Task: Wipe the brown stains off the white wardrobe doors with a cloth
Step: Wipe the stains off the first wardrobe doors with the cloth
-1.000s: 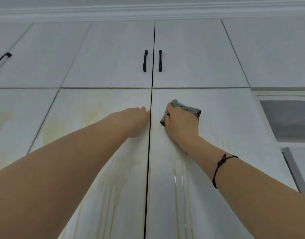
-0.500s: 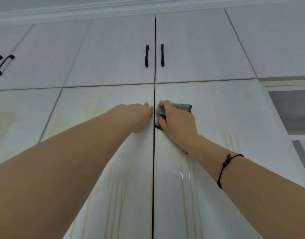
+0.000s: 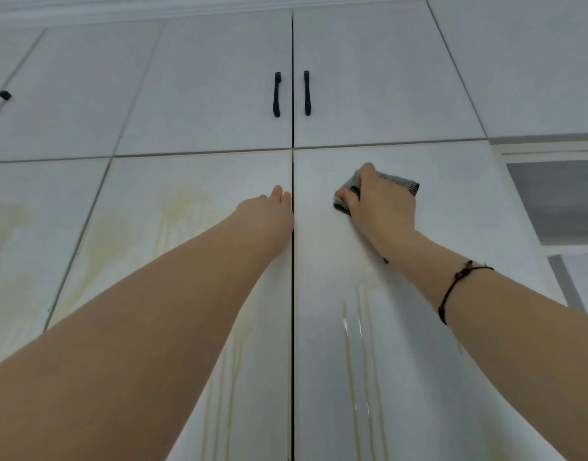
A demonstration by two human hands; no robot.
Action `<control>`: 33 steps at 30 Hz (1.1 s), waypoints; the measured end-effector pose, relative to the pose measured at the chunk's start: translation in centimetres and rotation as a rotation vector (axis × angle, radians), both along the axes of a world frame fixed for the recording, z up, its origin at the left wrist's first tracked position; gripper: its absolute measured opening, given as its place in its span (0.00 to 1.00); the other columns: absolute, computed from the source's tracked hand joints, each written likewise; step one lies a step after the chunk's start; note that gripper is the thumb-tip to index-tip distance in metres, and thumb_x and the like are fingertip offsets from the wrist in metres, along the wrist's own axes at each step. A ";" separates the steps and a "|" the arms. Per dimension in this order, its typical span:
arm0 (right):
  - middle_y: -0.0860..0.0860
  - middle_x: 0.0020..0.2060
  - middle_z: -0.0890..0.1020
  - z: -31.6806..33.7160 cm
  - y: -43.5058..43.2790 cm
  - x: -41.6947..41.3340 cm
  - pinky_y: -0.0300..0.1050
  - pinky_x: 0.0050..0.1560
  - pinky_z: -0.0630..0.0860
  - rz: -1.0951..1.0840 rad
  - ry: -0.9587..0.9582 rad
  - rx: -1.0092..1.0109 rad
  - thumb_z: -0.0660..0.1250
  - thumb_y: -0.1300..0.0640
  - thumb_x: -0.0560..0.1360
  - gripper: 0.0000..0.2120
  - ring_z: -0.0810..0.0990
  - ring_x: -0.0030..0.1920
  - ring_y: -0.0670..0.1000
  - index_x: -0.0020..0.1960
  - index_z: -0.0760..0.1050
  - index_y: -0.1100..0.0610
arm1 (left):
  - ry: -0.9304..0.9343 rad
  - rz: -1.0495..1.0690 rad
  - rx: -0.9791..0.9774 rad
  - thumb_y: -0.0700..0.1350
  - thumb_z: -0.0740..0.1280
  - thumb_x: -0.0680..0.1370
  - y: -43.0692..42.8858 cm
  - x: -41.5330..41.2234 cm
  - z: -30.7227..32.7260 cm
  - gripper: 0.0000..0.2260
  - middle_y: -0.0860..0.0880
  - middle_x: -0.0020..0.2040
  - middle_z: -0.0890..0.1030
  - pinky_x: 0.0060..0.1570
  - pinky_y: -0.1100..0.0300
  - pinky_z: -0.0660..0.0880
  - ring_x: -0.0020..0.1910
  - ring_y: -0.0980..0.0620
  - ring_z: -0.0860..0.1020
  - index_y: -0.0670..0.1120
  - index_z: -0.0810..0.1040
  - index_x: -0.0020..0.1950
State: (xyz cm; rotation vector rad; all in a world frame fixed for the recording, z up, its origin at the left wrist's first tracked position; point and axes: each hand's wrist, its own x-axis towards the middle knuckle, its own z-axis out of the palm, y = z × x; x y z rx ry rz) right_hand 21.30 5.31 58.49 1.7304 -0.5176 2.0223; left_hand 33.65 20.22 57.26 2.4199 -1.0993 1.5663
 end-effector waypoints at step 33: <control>0.47 0.26 0.76 -8.9 -0.4 1.4 0.40 0.25 0.57 -0.171 0.299 -0.281 0.59 0.46 0.78 0.10 0.75 0.25 0.52 0.42 0.71 0.51 | 0.039 0.109 -0.035 0.39 0.62 0.80 -0.2 -1.4 -1.3 0.39 0.45 0.82 0.37 0.68 0.48 0.67 0.80 0.42 0.53 0.41 0.36 0.81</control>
